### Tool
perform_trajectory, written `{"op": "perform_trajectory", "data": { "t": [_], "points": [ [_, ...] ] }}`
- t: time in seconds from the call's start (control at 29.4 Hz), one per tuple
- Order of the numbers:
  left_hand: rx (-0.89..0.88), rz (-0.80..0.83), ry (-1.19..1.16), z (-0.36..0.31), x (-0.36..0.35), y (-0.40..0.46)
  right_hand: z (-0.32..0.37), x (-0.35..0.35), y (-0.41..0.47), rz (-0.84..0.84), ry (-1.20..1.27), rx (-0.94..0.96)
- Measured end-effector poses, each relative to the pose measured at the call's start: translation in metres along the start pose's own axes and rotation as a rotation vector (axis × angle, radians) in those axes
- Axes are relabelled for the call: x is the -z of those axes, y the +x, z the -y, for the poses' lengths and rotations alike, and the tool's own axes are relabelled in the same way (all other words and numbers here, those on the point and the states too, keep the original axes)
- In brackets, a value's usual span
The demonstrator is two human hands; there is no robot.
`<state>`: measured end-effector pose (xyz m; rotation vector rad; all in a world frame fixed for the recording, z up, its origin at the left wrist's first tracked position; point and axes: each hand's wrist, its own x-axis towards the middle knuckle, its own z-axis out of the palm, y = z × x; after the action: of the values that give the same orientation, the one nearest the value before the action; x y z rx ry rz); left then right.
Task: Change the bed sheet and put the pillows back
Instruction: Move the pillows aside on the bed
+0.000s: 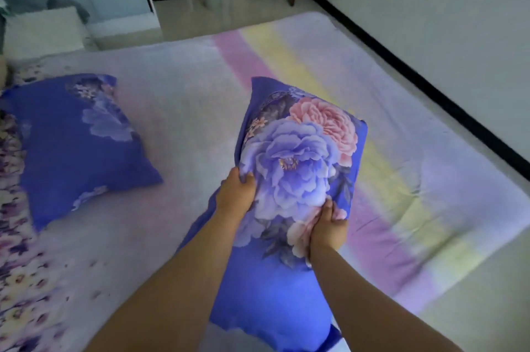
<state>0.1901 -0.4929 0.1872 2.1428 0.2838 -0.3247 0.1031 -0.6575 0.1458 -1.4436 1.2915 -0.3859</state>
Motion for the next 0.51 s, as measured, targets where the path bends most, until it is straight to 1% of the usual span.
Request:
{"op": "perform_trajectory", "data": {
  "t": [0.1,0.17,0.2,0.27,0.34,0.37,0.44,0.51],
  "points": [
    [-0.111,0.093,0.012,-0.097,-0.073,0.006,0.052,0.054,0.079,-0.070,0.088,0.069],
    [-0.204,0.174,-0.021,-0.158,-0.117,0.011,0.087,0.086,0.131,-0.128,0.131,0.093],
    [-0.264,0.236,-0.063,-0.188,-0.137,0.013,0.107,0.101,0.158,-0.167,0.150,0.095],
    [-0.439,0.391,-0.159,-0.242,-0.172,0.008,0.146,0.134,0.212,-0.214,0.170,0.056],
    [-0.586,0.464,-0.182,-0.284,-0.198,0.000,0.178,0.165,0.260,-0.149,0.153,-0.025],
    [-0.610,0.465,-0.181,-0.293,-0.207,-0.003,0.187,0.176,0.277,-0.091,0.111,-0.081],
    [-0.581,0.440,-0.173,-0.290,-0.217,-0.005,0.193,0.182,0.297,0.013,-0.118,-0.115],
    [-0.464,0.423,-0.118,-0.262,-0.214,-0.007,0.188,0.162,0.290,0.113,-0.348,-0.045]
  ]
}}
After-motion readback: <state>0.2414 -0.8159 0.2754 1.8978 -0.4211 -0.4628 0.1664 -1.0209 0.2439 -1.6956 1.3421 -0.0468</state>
